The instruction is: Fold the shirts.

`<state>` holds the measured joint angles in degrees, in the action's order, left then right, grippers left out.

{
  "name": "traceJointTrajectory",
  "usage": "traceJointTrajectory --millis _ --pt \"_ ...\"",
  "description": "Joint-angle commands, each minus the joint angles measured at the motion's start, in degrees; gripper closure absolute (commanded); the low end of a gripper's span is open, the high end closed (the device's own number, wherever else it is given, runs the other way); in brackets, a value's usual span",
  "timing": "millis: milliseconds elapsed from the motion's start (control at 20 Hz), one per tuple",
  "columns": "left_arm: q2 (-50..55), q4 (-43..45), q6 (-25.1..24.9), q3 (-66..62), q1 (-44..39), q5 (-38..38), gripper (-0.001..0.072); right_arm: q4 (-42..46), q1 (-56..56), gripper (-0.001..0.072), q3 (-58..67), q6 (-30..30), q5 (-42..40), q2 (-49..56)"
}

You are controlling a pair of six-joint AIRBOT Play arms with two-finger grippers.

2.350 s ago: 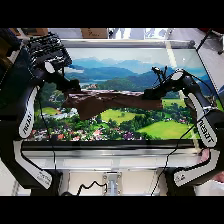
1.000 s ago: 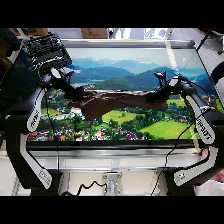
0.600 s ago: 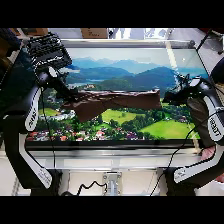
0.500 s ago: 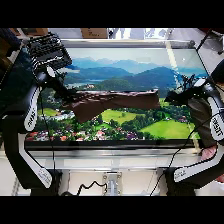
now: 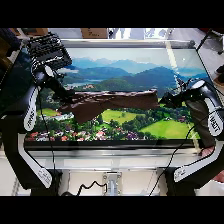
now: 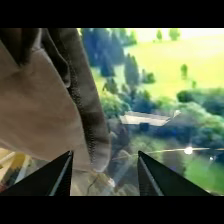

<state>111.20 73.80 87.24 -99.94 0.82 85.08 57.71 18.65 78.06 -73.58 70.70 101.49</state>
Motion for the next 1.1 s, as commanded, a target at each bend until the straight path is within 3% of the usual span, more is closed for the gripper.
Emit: traceJointTrajectory --millis 0,350,500,550,600,650,1050 --pt "0.0 -0.1 0.0 0.0 0.0 0.3 0.0699 -2.7 -0.5 0.0246 0.0 1.8 0.7 0.8" --pt "0.0 -0.4 0.0 0.0 0.0 0.3 0.0699 -5.5 -2.5 0.025 0.0 3.1 -1.0 1.1" --pt "0.0 -0.4 -0.1 -0.1 0.0 0.3 0.0699 -5.7 -3.3 0.0307 0.0 3.2 -0.6 1.8" --pt "0.0 -0.4 -0.1 0.0 0.0 0.3 0.0699 -5.8 -3.5 0.0443 0.0 3.8 -0.4 1.9" --pt "0.0 -0.5 -0.1 -0.1 0.0 0.3 0.0699 -6.4 -3.7 0.0649 0.0 5.2 0.0 2.0" --pt "0.0 -0.5 -0.5 -0.1 0.0 0.2 0.0699 -6.8 -3.7 0.0685 0.0 6.1 0.0 2.1" --pt "-2.7 -3.3 -2.2 -2.9 0.0 -2.7 0.07 -16.1 -3.7 0.069 5.7 11.2 0.3 -0.3"
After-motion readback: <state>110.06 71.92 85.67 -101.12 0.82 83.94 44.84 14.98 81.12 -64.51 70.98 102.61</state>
